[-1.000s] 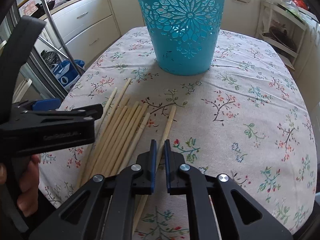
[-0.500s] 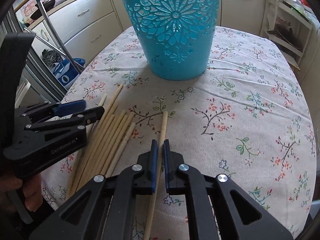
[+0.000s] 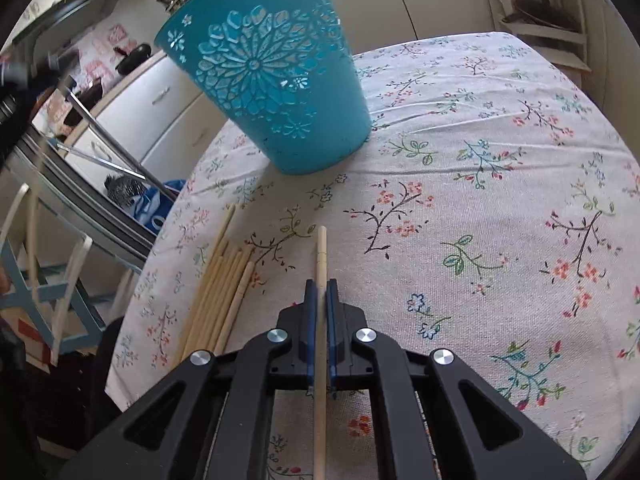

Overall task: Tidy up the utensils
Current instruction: 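Lift the chopstick in the left tool over the teal basket and release, then carry the chopstick in the right tool over the basket and open it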

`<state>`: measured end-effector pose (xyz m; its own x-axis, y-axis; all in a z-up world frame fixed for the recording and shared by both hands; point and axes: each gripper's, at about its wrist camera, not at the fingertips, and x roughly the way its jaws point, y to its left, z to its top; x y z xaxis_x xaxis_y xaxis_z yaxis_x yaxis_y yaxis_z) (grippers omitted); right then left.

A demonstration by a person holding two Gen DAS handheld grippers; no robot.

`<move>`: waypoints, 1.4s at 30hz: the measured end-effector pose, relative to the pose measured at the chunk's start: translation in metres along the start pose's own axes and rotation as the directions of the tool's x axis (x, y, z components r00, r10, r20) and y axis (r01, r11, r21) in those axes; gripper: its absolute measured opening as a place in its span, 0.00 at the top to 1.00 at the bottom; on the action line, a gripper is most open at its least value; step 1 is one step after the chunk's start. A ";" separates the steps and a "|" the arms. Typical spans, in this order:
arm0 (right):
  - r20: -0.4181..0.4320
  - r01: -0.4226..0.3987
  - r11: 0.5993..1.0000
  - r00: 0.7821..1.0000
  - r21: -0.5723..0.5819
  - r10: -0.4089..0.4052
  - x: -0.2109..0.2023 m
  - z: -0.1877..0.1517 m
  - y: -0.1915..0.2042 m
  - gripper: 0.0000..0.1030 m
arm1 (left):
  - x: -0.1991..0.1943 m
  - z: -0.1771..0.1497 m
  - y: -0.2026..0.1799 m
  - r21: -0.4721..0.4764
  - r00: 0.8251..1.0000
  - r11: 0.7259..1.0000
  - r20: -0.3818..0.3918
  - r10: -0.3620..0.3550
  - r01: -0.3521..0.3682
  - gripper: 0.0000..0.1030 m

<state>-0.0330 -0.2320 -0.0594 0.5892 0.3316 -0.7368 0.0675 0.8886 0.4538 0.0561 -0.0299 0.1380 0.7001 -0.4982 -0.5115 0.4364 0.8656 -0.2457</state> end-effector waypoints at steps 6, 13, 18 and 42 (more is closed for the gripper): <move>0.040 -0.038 0.999 0.998 0.008 0.038 -0.002 -0.005 -0.006 0.95 | 0.026 0.062 -0.039 -0.007 0.963 1.000 0.270 -0.010 0.012 0.95; 0.041 -0.082 0.996 0.996 0.044 0.080 -0.005 -0.005 -0.014 0.95 | 0.091 0.065 -0.048 -0.074 0.939 0.993 0.325 0.112 -0.093 0.95; 0.035 -0.085 0.995 0.996 0.046 0.083 -0.006 -0.005 -0.015 0.94 | 0.124 0.041 -0.039 -0.072 0.955 0.986 0.246 0.165 -0.152 0.95; 0.154 -0.121 0.987 0.979 -0.108 0.136 -0.082 0.030 0.029 0.95 | 0.000 -0.080 0.056 -0.121 0.957 0.952 0.036 0.286 -0.280 0.27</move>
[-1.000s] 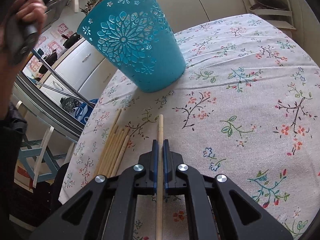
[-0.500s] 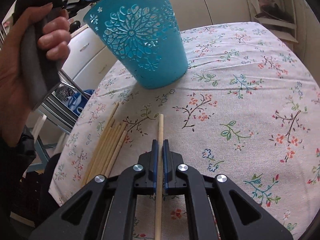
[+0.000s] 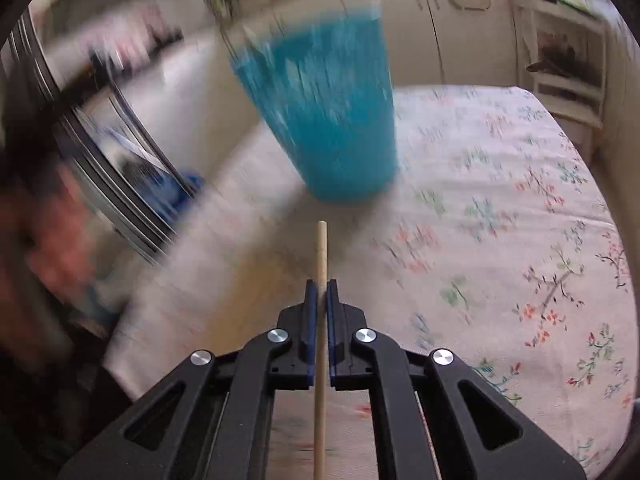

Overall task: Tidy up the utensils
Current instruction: 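Carry the chopstick in the right tool over the basket and open it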

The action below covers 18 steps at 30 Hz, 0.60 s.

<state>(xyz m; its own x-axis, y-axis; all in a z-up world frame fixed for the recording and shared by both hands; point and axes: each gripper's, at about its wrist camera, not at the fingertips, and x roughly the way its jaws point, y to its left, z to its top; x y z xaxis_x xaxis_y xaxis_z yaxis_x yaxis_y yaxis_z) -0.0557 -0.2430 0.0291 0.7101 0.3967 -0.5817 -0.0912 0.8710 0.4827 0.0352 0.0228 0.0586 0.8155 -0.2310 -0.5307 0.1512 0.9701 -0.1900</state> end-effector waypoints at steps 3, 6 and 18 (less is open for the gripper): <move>0.211 -0.088 0.996 0.974 0.000 0.086 -0.038 0.058 0.017 0.95 | -0.010 -0.020 0.020 -0.035 0.999 0.999 -0.025 0.021 -0.022 0.27; 0.376 -0.084 0.996 0.922 -0.022 0.087 -0.048 0.111 0.035 0.95 | -0.018 -0.032 0.026 -0.066 0.999 0.998 -0.039 0.012 -0.015 0.27; 0.467 0.201 0.980 0.866 0.006 -0.181 0.065 0.198 0.037 0.95 | -0.024 -0.043 0.028 -0.092 0.999 0.995 -0.037 -0.028 0.024 0.27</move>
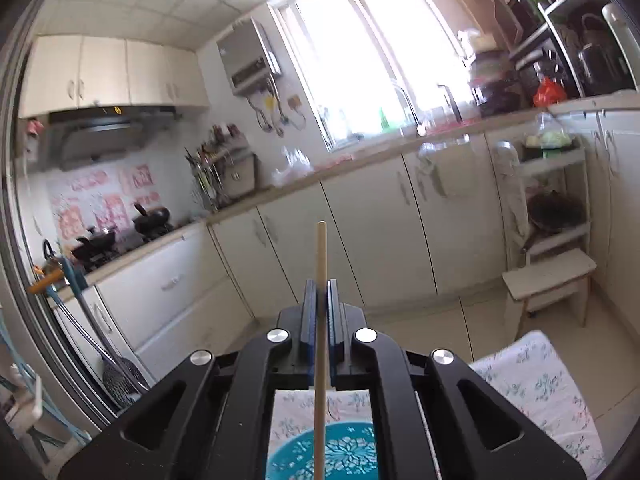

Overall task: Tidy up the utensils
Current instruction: 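Carry the chopstick in the right tool over the basket and open it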

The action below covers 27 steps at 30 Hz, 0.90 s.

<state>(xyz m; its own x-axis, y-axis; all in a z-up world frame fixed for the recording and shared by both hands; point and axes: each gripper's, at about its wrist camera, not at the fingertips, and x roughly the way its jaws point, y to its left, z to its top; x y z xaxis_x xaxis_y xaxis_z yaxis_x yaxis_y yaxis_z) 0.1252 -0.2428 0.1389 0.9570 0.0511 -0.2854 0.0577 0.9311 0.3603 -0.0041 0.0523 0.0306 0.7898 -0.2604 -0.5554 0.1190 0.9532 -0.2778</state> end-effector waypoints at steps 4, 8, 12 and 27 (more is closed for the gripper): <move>-0.043 0.020 0.999 0.999 -0.038 -0.022 0.007 -0.018 -0.002 0.94 | 0.007 -0.001 0.005 -0.015 1.000 1.000 -0.016 -0.003 0.002 0.27; -0.088 0.010 0.998 0.996 -0.068 -0.016 0.007 -0.030 0.000 0.94 | 0.010 -0.004 0.005 -0.025 0.999 1.000 -0.034 -0.003 0.002 0.27; -0.082 -0.022 0.995 0.997 -0.095 0.015 -0.017 -0.029 0.013 0.88 | 0.000 -0.002 0.001 -0.017 1.000 1.000 -0.011 0.006 -0.006 0.26; -0.261 -0.031 0.990 0.965 -0.135 -0.006 -0.172 -0.130 0.030 0.56 | -0.023 -0.020 -0.001 0.048 0.999 0.998 -0.019 0.048 -0.047 0.22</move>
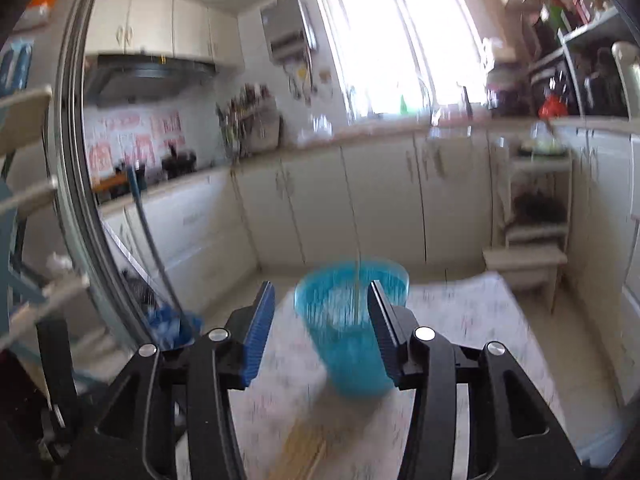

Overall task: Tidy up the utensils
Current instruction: 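Carry the chopstick in the right tool over the basket and open it, then grasp a chopstick with the right tool while the left tool grasps another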

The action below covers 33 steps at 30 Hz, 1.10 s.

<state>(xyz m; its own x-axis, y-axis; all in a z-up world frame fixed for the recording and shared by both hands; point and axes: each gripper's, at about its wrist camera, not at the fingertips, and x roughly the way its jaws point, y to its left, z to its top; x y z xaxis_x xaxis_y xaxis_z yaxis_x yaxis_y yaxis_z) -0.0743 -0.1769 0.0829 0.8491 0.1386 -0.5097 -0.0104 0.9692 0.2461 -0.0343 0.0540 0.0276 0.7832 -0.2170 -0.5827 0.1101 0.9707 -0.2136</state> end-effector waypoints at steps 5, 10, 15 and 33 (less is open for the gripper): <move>-0.326 0.010 0.996 0.945 0.083 0.018 0.059 -0.081 -0.002 0.82 | 0.003 -0.015 0.003 0.031 0.998 0.999 -0.049 0.032 -0.030 0.22; -0.384 0.011 0.998 0.923 0.067 0.015 0.080 -0.100 0.006 0.84 | 0.003 -0.019 0.005 0.044 0.997 0.998 -0.070 0.045 -0.042 0.22; -0.399 0.037 0.999 0.916 0.007 -0.032 0.087 -0.102 0.010 0.84 | 0.010 -0.023 0.003 0.059 0.994 0.997 -0.099 0.048 -0.043 0.22; -0.397 0.091 0.976 0.903 -0.199 -0.165 0.090 -0.095 -0.011 0.89 | 0.060 -0.030 -0.024 0.192 0.974 0.981 -0.212 0.079 -0.038 0.21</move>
<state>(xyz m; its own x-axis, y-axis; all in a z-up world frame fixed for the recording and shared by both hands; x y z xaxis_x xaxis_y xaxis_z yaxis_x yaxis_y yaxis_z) -0.0474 -0.1554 -0.0440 0.5586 0.0458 -0.8282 -0.0376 0.9988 0.0299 -0.0084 0.0145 -0.0257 0.6417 -0.1568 -0.7507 0.1959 0.9799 -0.0372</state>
